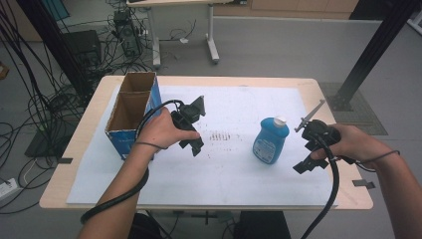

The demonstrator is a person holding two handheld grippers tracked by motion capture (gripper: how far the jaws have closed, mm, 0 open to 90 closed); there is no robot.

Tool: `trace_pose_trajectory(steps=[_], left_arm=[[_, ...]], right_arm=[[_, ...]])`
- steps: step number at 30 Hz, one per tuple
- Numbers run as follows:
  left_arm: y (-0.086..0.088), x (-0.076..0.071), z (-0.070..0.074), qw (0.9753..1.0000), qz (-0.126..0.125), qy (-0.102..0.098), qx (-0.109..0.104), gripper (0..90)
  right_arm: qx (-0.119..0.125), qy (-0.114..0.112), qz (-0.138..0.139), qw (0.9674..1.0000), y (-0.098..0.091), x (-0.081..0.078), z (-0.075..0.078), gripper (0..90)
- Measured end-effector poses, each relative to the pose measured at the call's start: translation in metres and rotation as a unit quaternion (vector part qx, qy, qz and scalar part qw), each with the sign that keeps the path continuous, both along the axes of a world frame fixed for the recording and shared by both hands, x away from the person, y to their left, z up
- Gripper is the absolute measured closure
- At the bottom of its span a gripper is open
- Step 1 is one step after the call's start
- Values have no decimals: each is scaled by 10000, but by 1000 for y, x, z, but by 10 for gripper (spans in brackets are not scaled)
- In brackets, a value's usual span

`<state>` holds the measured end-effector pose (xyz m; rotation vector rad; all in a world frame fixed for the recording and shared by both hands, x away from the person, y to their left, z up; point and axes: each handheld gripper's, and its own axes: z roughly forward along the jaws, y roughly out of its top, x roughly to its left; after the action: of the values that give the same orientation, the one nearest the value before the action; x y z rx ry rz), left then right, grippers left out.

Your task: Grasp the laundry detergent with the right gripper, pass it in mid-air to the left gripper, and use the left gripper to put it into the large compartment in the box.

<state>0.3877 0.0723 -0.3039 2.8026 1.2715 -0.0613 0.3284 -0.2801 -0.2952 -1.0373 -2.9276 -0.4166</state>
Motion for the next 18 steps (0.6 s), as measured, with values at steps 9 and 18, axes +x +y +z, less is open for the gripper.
trace_pose_trajectory(steps=[9, 18], left_arm=[[4, -7, -12, 9997, 155, -29, -175, 72], [5, -10, -20, 9997, 162, -30, -164, 72]], right_arm=[[102, -3, -83, 9999, -3, 2, -10, 50], [199, -71, -171, 9996, -4, 3, -20, 49]])
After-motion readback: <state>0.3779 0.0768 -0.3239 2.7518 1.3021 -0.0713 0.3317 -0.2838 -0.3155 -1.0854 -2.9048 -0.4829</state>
